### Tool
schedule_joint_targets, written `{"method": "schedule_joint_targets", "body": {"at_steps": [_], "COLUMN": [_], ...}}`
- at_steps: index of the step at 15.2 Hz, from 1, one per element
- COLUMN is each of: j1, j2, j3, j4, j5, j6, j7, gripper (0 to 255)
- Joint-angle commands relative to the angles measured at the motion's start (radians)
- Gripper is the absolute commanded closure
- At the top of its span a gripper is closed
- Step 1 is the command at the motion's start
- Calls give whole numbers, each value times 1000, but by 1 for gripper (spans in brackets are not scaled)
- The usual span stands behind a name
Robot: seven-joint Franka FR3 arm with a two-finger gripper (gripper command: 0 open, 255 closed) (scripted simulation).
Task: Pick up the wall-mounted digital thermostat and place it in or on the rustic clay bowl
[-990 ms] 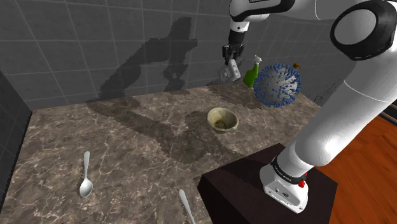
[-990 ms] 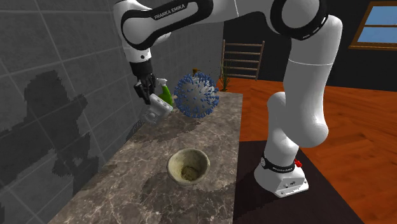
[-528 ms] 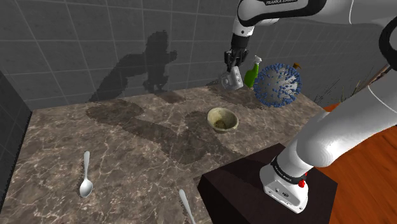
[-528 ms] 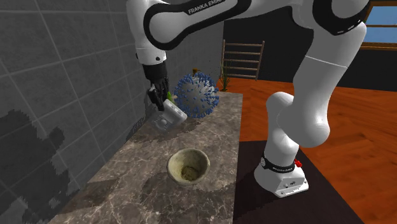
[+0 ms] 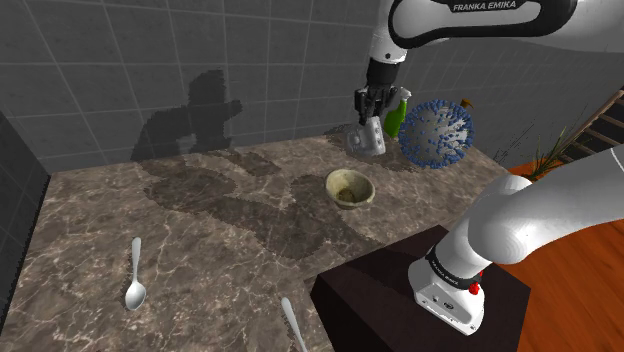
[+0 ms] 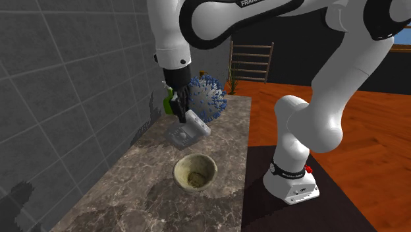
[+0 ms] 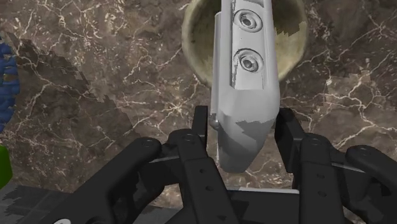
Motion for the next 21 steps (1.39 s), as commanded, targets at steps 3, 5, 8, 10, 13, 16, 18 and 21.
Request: {"method": "schedule_joint_targets", "body": {"at_steps": [3,5,8,10,13,16,18,21], "j1": [3,3,3,3,2,2,2,2], "j2": [-32,-28,-21,-14,-3,11,22,42], "j3": [11,10,8,7,5,3,2,0], "j4": [-62,-86,-121,-143,-174,-204,-223,-252], "j5": [2,1,0,0,-1,-2,-2,-2], "j6": [30,57,99,128,171,215,245,294], "j7": [16,17,17,17,17,17,17,17], "gripper": [255,255,255,255,255,255,255,255]}}
